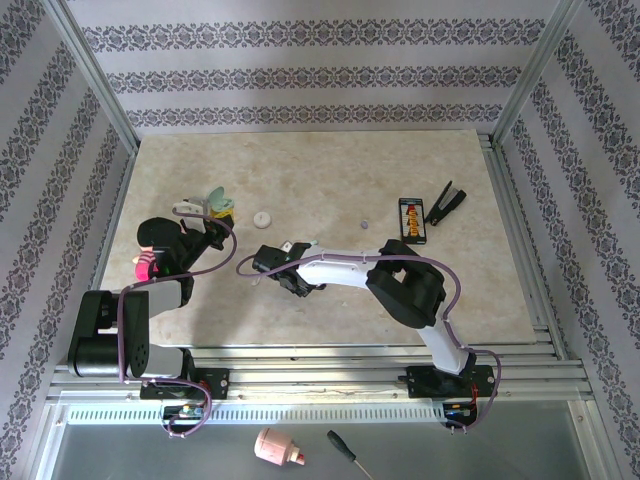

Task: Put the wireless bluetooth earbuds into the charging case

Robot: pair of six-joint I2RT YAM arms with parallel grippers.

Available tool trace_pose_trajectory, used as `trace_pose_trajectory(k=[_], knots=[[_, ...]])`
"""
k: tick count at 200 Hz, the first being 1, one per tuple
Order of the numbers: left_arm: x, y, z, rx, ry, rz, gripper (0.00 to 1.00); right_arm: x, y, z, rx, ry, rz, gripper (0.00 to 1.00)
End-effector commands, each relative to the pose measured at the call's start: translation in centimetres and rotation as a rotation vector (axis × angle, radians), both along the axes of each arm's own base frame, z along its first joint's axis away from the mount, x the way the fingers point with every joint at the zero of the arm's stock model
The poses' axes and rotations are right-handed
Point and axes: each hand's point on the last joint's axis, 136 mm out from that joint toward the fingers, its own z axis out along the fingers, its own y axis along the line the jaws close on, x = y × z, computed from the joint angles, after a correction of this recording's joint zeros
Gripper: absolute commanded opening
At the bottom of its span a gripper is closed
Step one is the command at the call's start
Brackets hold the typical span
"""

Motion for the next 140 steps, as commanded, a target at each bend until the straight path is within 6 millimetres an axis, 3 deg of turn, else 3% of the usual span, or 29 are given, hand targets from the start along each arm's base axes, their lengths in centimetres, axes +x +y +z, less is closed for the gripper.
trace_pose_trajectory(k=[1,36,66,103,140], knots=[[-0.3,0.5,0.3,-0.007,-0.017,0.013,0.21,-0.2,0.0,-0.3,-0.046,-0.004,0.021,0.24],[-0.4,0.4,0.4,-0.002,-0.024,0.006,0.21,-0.2,0.0,0.0,-0.040,-0.001,0.022,0.20],[-0.4,0.2,0.2,0.017,-0.020,-0.010,0.21,0.0,0.4,2.0,0.058,-0.002,0.000,0.19],[-0.5,-0.5,0.3,0.030,-0.028,-0.038,0.21,0.4,1.0,4.5,0.321,0.052,-0.068,0.18],[-1.0,-2.5,0.3,0.086,-0.047,-0.108,0.21,0.0,1.4,5.7,0.712,0.254,-0.175,0.18]])
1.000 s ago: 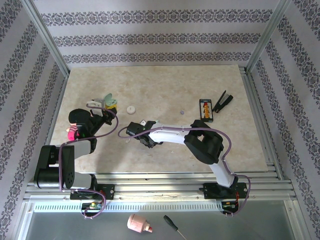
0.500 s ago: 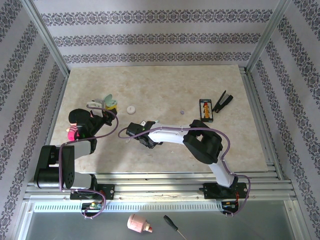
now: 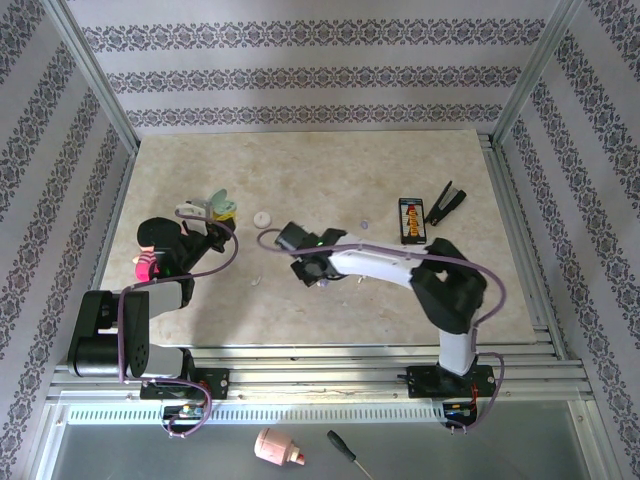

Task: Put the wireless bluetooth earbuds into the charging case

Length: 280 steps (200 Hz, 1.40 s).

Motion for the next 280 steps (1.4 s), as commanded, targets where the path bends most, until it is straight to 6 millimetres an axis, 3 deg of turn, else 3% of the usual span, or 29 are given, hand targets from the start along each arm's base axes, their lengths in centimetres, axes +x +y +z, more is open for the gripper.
trace_pose_trajectory(k=[1,44,63,134,198,237,280], knots=[[-0.5,-1.7,0.8,0.056,-0.045,-0.074,0.21,-0.4,1.7,1.4,0.326,0.154,-0.060,0.18],[-1.1,-3.9,0.6,0.119,-0.045,-0.163,0.21,0.0,1.7,3.6,0.739,0.345,-0.143,0.17],[-1.2,-4.3,0.0,0.157,-0.026,-0.173,0.21,0.3,1.3,4.0,0.846,0.412,-0.176,0.16],[-2.4,-6.1,0.8,0.158,-0.057,-0.259,0.21,3.3,0.0,5.2,1.088,0.517,-0.314,0.15],[-3.7,-10.4,1.9,0.162,-0.095,-0.398,0.21,4.6,-0.4,7.4,1.209,0.549,-0.344,0.15],[-3.8,-12.1,2.7,0.116,-0.119,-0.461,0.21,5.0,-0.6,9.4,1.299,0.559,-0.382,0.14],[-3.9,-13.7,2.0,0.130,-0.114,-0.511,0.21,4.5,-0.3,12.7,1.325,0.512,-0.297,0.14]])
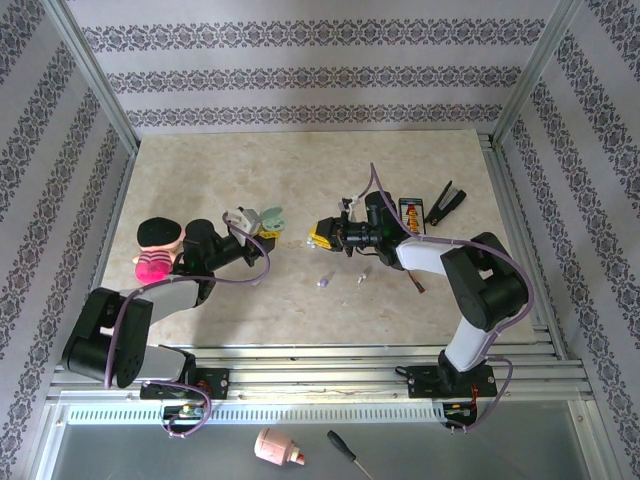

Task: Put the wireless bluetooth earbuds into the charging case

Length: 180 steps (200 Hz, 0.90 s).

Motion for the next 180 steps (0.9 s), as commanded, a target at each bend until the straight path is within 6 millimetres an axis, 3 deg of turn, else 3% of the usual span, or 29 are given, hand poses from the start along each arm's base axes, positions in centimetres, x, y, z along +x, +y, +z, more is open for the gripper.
trace_pose_trajectory(k=[1,48,108,180], knots=[[0.0,-1.6,1.7,-0.018,-0.069,-0.064,0.21,-0.3,0.1,4.3,0.060,-0.108,0.025,0.14],[-0.1,-3.8,1.5,-0.012,-0.085,-0.107,0.21,-1.1,1.4,7.9,0.068,-0.229,0.052,0.13],[-0.4,-5.8,1.6,-0.008,-0.103,-0.138,0.21,-1.8,3.6,8.1,0.004,-0.314,0.094,0.13],[-0.7,-6.4,2.1,-0.009,-0.122,-0.158,0.21,-1.3,3.4,7.3,-0.031,-0.331,0.063,0.13]])
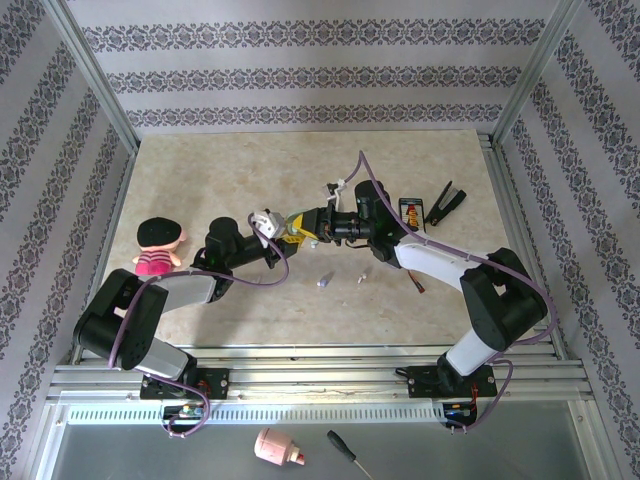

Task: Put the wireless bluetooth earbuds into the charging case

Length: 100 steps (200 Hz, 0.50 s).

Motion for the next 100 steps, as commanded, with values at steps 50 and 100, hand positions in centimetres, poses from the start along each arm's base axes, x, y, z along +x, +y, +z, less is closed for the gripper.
trace_pose_trajectory(k=[50,100], knots=[[0.3,-0.8,2.5,-0.033,-0.098,-0.011,0.21,0.4,0.4,-0.3,-0.031,-0.056,-0.015,0.12],[0.2,-1.1,2.4,-0.040,-0.092,-0.031,0.21,0.8,0.2,-1.1,-0.075,-0.081,-0.044,0.12]])
